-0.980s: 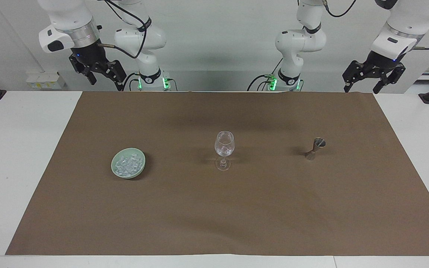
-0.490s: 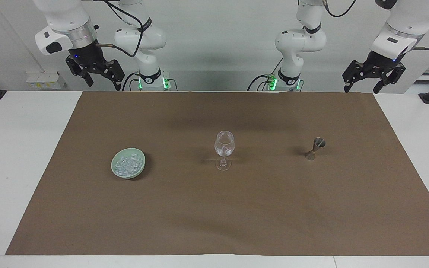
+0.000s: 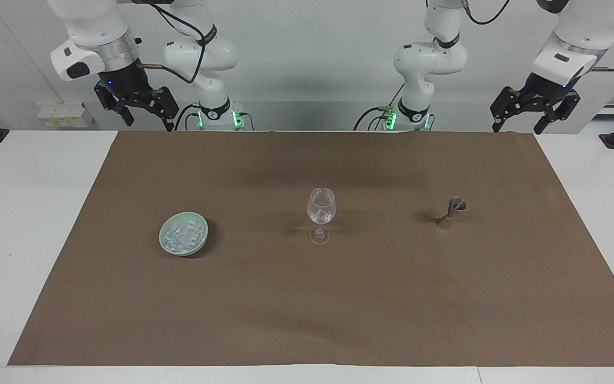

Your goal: Pour wine and add ice with both arms

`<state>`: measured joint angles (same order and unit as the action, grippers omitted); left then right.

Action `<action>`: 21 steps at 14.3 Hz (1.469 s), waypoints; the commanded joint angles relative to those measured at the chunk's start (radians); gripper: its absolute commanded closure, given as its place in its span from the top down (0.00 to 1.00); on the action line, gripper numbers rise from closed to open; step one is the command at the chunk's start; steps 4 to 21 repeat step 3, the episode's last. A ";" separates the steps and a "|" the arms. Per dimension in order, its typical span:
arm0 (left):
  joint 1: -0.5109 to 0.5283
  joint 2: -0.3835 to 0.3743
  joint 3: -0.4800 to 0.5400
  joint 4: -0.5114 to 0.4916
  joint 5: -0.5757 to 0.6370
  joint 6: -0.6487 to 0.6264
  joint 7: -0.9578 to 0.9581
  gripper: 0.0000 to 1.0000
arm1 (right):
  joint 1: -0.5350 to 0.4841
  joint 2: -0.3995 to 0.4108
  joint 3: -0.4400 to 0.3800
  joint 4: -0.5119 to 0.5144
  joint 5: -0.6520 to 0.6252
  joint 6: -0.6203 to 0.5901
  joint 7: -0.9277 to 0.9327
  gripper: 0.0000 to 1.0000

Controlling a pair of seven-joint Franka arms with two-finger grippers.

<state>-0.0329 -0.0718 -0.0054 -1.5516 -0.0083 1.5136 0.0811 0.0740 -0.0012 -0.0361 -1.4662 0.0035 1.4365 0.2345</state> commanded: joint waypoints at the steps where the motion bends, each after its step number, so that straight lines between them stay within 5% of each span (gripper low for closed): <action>1: 0.011 -0.020 -0.005 -0.016 0.019 -0.003 0.017 1.00 | -0.003 -0.026 -0.001 -0.037 0.015 0.027 -0.015 1.00; 21: 0.010 -0.020 -0.005 -0.016 0.019 -0.003 0.017 1.00 | -0.003 -0.028 -0.001 -0.043 0.015 0.025 -0.003 1.00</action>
